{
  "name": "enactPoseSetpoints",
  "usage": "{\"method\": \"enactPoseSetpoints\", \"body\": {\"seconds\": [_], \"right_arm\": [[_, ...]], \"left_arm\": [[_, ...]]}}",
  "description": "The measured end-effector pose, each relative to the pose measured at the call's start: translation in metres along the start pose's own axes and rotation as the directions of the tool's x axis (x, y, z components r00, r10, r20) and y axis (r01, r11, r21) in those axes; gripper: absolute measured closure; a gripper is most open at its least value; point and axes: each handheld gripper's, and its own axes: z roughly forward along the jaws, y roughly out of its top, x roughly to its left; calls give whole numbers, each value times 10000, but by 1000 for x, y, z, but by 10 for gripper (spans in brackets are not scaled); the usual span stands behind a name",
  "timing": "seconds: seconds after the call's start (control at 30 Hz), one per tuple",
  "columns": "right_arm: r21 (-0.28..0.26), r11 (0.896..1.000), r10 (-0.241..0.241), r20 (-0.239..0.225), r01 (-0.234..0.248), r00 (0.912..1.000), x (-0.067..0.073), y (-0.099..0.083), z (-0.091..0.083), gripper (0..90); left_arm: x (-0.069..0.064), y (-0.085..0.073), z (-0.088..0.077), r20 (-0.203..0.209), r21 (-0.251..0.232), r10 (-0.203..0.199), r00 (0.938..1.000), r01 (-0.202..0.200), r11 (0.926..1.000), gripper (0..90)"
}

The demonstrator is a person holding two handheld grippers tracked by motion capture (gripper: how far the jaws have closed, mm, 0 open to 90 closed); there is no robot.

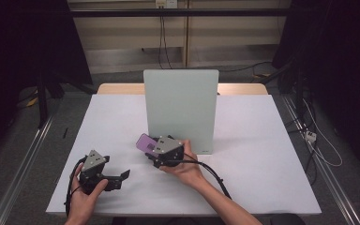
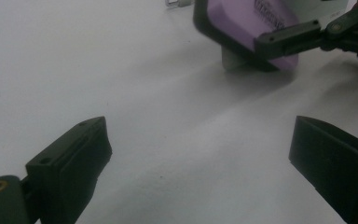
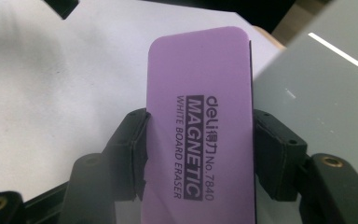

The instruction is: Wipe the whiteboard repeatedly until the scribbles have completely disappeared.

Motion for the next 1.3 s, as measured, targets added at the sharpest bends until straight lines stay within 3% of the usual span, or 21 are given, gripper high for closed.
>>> {"method": "enactPoseSetpoints", "body": {"seconds": [0.1, 0.23, 0.4, 0.63, 1.0, 1.23, 1.3], "right_arm": [[79, 9998, -203, -89, 203, 9998, 5, 2, 7, 418], [-64, 10000, 56, -216, -57, 9998, 6, 4, 11, 417], [-389, 9992, -73, -280, 62, 9996, 8, 5, 14, 417], [-156, 9995, -273, -158, 271, 9995, 5, 3, 8, 418], [257, 9986, -481, 782, 462, 9958, -16, -25, -41, 418], [292, 9992, -299, 1410, 260, 9896, -36, -47, -79, 418], [193, 9998, 58, 1509, -88, 9885, -41, -51, -88, 418]], "left_arm": [[1, 0, -1, -5, -54, -35, 10000, 34, 10000, 51], [1, 0, -1, -16, -16, -72, 10000, 72, 10000, 51], [1, 0, 0, -30, 10, -63, 10000, 63, 10000, 51], [1, -1, -1, -12, -41, -60, 10000, 60, 10000, 51], [1, -1, 0, -36, -6, -115, 9999, 115, 9999, 51], [0, 0, 0, -48, 46, -49, 10000, 49, 10000, 51], [0, 0, 0, -54, 32, -47, 10000, 47, 10000, 51]]}}
